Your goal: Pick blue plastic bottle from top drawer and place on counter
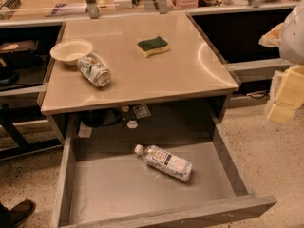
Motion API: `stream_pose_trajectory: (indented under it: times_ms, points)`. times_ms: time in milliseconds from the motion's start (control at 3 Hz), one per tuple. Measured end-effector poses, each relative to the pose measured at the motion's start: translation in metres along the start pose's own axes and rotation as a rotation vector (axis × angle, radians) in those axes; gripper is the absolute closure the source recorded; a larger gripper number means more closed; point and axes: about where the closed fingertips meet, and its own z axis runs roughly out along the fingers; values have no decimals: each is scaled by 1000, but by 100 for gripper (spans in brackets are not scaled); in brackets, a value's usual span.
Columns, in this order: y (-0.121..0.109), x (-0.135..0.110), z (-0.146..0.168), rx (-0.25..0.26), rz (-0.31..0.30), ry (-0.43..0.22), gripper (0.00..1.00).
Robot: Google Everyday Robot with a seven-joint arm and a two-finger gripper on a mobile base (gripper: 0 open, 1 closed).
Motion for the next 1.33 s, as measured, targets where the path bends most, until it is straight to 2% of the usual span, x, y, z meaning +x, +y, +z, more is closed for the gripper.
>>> stream_pose_trajectory:
  times_ms: [333,1000,1333]
  points:
    - [0,-1,0,4,-1,-2,0]
    - [45,-53,90,-124,-18,30,0]
    - [45,-53,90,-124,-18,30,0]
